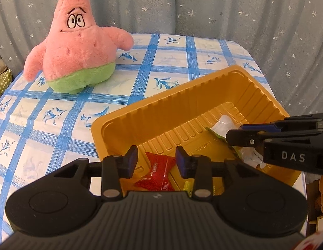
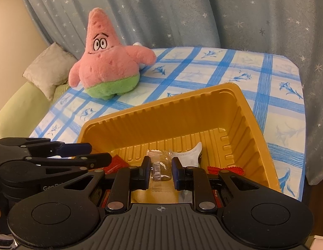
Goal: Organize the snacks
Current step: 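Open both grippers to drop the red candy and clear packet into the tray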
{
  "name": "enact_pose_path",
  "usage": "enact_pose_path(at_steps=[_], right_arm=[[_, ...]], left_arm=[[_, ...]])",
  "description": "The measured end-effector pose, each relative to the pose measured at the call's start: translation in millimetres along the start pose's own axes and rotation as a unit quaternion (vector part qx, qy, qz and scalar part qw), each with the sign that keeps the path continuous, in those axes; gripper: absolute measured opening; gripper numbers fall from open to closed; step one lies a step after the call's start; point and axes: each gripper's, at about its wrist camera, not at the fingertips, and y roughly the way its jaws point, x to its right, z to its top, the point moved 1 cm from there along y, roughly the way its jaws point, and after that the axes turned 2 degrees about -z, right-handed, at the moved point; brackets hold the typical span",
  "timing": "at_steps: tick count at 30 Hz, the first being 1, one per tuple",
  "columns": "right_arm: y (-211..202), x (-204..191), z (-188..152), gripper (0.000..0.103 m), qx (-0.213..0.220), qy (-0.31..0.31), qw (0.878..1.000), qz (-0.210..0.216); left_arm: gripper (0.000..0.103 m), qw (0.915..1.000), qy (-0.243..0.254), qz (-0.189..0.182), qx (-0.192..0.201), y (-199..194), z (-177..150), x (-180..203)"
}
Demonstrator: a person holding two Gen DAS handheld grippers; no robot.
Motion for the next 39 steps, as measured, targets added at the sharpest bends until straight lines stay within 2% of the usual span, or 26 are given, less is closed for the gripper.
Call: enact_pose_path(at_steps=[19, 20, 22, 23, 24, 30, 32, 36, 39], right_arm=[[-3.6, -14.4, 12.3, 0.022, 0.023, -0.001, 1.000, 0.006], [-4.1, -15.4, 13.4, 0.026, 0.024, 0.000, 1.000, 0.006], [-6.0, -16.9, 15.0, 0.050, 0.026, 0.003, 1.000, 0.004], [-8.4, -17.8, 15.3, 0.066, 0.033, 0.003, 0.999, 0.001], [-12.0, -18.5, 15.1, 0.068, 0.044, 0.003, 0.999, -0.002], [-24.8, -19.4, 14.9, 0.069, 0.057, 0.006, 0.998, -0.003], [-28.2, -19.2, 14.1, 0.069, 0.057, 0.008, 0.998, -0.004], [-35.1, -17.3, 10.3, 0.070, 0.054, 0.015, 0.998, -0.002], [-41.6, -17.1, 6.6, 0.070, 0.054, 0.017, 0.998, -0.002]], left_arm=[[0.037, 0.9997, -0.021, -0.005, 0.015, -22.4, -6.8, -11.8], [0.037, 0.9996, -0.022, -0.005, 0.016, -24.1, -7.4, -12.0], [0.038, 0.9996, -0.023, -0.005, 0.018, -27.5, -8.0, -12.0], [0.038, 0.9995, -0.024, -0.005, 0.019, -29.4, -8.4, -12.1], [0.038, 0.9995, -0.025, -0.005, 0.021, -31.5, -8.7, -12.3], [0.043, 0.9990, -0.032, -0.004, 0.031, -46.1, -11.6, -12.8], [0.049, 0.9988, -0.036, -0.002, 0.033, -51.0, -13.0, -12.8], [0.051, 0.9983, -0.043, -0.002, 0.040, -63.1, -16.1, -11.9], [0.057, 0.9978, -0.048, -0.001, 0.045, -73.2, -19.7, -11.0]])
